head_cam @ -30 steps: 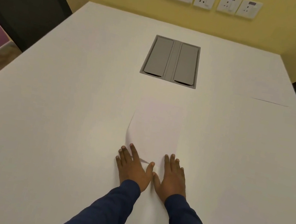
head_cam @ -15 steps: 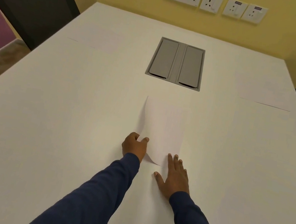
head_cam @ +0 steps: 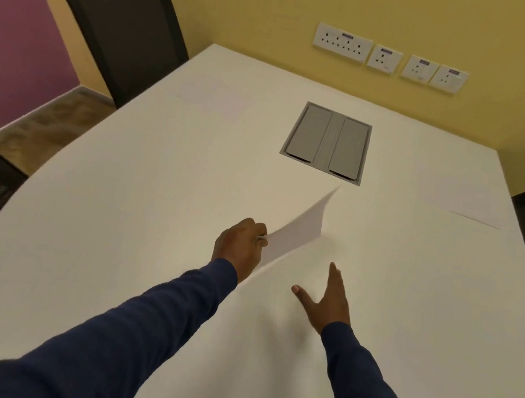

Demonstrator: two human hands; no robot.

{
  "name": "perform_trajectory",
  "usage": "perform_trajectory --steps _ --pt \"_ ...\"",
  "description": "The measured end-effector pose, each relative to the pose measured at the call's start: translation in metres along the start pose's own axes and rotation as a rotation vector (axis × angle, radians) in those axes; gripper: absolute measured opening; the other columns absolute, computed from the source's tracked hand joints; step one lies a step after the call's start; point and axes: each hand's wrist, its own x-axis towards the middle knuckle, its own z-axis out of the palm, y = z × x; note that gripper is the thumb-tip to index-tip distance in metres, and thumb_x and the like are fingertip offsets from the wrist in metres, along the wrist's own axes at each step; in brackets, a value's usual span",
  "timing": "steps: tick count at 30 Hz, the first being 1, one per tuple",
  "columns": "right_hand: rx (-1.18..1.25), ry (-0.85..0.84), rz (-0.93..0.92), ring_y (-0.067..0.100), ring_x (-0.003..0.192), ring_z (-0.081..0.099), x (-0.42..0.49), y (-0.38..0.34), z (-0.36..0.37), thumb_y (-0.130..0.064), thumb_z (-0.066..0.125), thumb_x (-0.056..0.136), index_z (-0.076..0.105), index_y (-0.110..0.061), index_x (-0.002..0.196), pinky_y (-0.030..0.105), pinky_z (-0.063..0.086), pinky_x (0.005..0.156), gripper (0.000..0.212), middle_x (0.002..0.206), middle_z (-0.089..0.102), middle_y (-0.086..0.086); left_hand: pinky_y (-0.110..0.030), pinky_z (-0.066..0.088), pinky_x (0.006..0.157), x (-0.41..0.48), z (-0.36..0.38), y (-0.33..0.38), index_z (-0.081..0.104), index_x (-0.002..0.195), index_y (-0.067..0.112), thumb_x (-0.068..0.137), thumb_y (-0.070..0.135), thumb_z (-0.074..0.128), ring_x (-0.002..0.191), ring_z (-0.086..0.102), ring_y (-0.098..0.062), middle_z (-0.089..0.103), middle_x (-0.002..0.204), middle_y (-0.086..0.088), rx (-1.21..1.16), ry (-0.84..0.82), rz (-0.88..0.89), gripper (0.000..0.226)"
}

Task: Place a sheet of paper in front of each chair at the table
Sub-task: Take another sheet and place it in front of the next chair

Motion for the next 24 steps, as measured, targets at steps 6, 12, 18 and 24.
perform_trajectory --steps 6,12,18,24 --pt "0.129 0.080 0.006 0.021 0.153 0.016 -0.045 -0.021 -0.029 -0.052 0.077 0.078 0.006 -0.017 0.160 0.036 0.021 0.122 0.114 0.167 0.012 0.002 -0.034 0.048 0.069 -0.053 -0.085 0.014 0.069 0.091 0.014 0.093 0.009 0.057 0.077 0.057 -0.022 0.064 0.087 0.002 -0.086 0.096 0.210 0.013" --pt "0.279 0.001 -0.006 0.028 0.148 0.029 -0.087 -0.033 -0.044 -0.056 0.080 0.073 0.001 -0.029 0.159 0.043 0.036 0.113 0.120 0.166 0.019 0.000 -0.021 0.044 0.068 -0.104 -0.167 0.018 0.069 0.083 0.020 0.092 0.015 0.060 0.078 0.058 -0.014 0.067 0.081 0.003 -0.437 0.140 0.129 0.013" --pt "0.493 -0.115 -0.146 0.021 0.135 0.049 -0.121 -0.050 -0.024 -0.047 0.079 0.079 0.048 -0.025 0.143 0.035 0.043 0.099 0.074 0.149 0.049 -0.006 -0.033 0.056 0.068 -0.143 -0.218 -0.004 0.068 0.086 0.011 0.093 0.015 0.066 0.073 0.064 -0.015 0.068 0.079 0.000 -0.813 0.151 -0.033 0.008" --pt "0.740 -0.138 -0.128 0.017 0.114 0.063 -0.140 -0.081 -0.008 -0.038 0.079 0.080 0.057 -0.028 0.125 0.039 0.048 0.092 0.051 0.119 0.069 0.000 -0.028 0.059 0.068 -0.168 -0.242 -0.037 0.072 0.098 0.016 0.091 0.007 0.068 0.083 0.072 -0.017 0.077 0.093 0.000 -1.018 0.207 -0.209 0.013"
